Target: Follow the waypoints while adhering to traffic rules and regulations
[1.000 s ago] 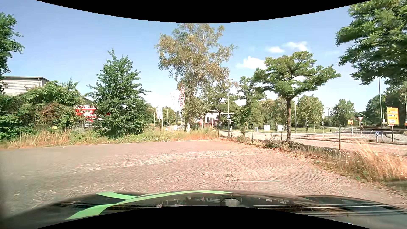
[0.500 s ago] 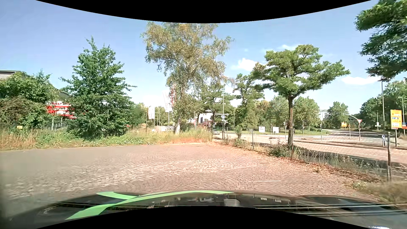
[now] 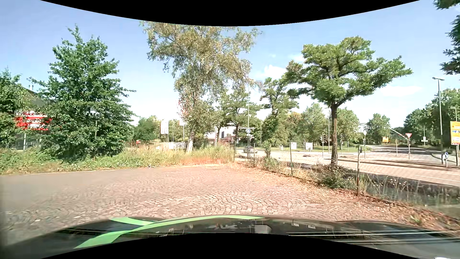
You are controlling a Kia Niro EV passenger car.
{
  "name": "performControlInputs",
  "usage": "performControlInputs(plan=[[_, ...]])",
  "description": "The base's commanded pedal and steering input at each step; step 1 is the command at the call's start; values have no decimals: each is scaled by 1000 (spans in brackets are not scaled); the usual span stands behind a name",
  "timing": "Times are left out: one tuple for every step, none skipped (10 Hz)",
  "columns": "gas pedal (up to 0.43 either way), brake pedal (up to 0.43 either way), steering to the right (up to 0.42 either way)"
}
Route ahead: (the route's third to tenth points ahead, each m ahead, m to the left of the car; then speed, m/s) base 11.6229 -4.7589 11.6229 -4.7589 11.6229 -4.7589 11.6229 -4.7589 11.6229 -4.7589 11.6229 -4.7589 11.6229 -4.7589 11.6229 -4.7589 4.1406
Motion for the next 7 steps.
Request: performControlInputs(plan=[[0, 0, -33], [0, 0, -67], [8, 0, -91], [8, 0, -122], [8, 0, -158], [8, 0, -203], [8, 0, -262]])
